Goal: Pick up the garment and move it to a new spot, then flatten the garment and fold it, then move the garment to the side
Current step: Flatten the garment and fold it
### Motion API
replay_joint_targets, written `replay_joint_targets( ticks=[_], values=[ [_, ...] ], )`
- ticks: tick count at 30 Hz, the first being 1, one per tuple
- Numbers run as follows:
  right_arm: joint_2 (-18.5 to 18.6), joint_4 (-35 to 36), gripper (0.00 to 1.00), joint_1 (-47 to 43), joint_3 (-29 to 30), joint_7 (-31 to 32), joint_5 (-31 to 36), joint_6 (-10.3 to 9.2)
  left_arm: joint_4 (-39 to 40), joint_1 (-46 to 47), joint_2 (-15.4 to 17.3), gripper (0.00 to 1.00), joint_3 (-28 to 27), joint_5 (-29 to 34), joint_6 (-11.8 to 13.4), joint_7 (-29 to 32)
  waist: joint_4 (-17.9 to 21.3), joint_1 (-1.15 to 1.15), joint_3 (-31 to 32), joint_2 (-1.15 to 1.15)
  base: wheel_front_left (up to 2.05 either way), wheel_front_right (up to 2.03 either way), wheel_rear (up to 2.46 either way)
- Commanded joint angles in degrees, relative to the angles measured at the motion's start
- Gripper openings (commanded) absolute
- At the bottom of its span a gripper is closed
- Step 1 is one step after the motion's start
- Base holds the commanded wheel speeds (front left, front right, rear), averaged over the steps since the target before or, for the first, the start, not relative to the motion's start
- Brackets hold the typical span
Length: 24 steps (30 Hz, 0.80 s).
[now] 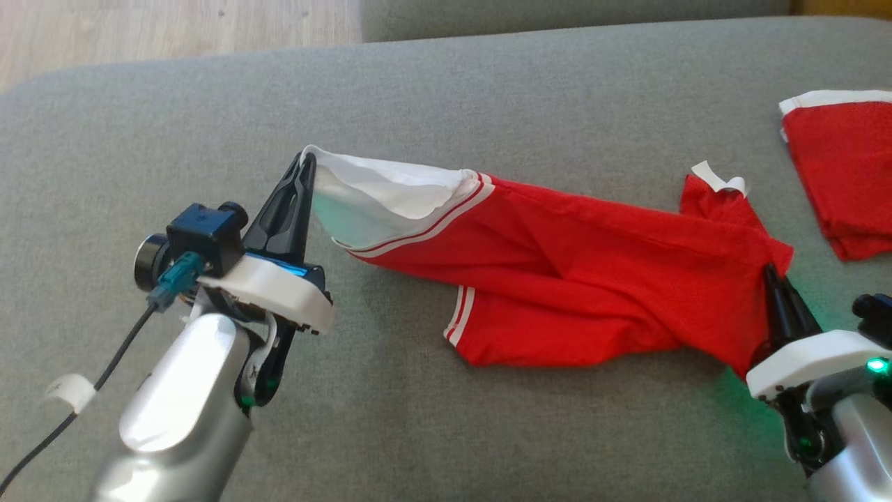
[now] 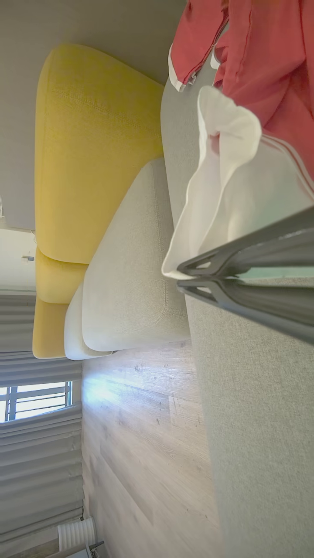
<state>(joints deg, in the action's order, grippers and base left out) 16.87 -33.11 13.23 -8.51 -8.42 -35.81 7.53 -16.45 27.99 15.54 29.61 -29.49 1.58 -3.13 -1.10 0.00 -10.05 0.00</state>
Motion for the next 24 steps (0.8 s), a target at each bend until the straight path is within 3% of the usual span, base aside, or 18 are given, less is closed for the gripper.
replay_joint_targets(
  ticks=[1,8,13,19,24],
  values=[
    [1.67,1.93,0.00,-0.19,-0.39,-0.95,-0.04,-0.04,1.65,3.42,1.45,0.00,-2.05,0.17,0.27,-0.52,0.28,0.00,0.77,0.00,0.00,0.00,0.00],
    [4.32,11.76,0.00,-1.80,2.42,-0.67,-1.17,-0.04,5.07,5.00,3.34,0.00,-3.79,-0.07,0.39,-1.51,1.80,0.00,3.97,0.00,0.00,0.00,0.00],
    [8.49,23.67,0.00,1.53,5.27,5.42,-0.86,-0.04,9.45,11.52,6.45,0.00,-6.22,0.31,0.33,0.90,2.69,0.00,4.60,0.00,0.00,0.00,0.00],
    [12.86,31.85,0.00,14.60,6.26,14.74,0.13,-0.04,10.83,26.23,8.99,0.00,-7.78,1.97,-0.92,5.89,2.30,0.00,0.10,0.00,0.00,0.00,0.00],
    [14.91,30.56,0.00,27.84,3.78,18.81,0.36,-0.04,6.13,38.78,8.94,0.00,-7.90,3.16,-2.59,8.47,1.41,0.00,-5.71,0.00,0.00,0.00,0.00]
  ],
)
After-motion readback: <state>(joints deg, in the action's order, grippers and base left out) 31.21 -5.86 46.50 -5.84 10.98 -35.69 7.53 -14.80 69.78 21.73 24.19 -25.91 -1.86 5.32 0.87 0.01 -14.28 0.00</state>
